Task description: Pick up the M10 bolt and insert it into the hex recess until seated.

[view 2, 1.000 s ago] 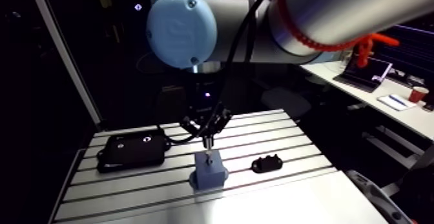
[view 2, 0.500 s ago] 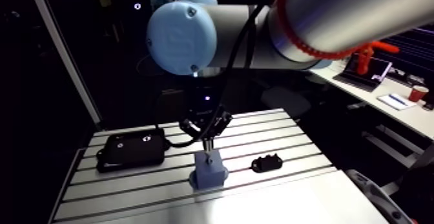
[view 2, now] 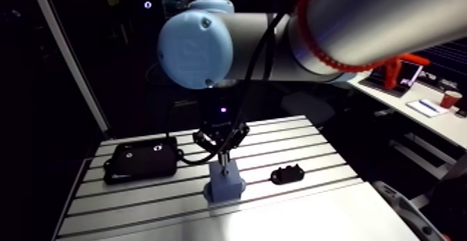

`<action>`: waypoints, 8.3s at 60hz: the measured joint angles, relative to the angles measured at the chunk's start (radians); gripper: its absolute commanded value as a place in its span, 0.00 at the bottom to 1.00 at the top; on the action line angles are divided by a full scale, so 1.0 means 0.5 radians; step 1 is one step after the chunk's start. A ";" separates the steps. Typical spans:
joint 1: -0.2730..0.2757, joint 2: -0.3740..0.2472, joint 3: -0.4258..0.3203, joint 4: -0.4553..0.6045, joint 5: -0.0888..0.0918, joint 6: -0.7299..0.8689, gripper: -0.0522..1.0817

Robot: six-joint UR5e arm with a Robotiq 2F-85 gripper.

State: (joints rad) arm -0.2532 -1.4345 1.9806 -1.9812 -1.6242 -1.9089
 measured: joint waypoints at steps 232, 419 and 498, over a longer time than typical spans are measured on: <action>-0.003 0.044 0.084 -0.179 0.044 -0.306 0.55; -0.025 0.069 0.154 -0.332 0.048 -0.278 0.60; -0.025 0.069 0.167 -0.331 0.048 -0.295 0.63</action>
State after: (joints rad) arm -0.2655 -1.3998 2.0640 -2.1469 -1.6002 -2.0563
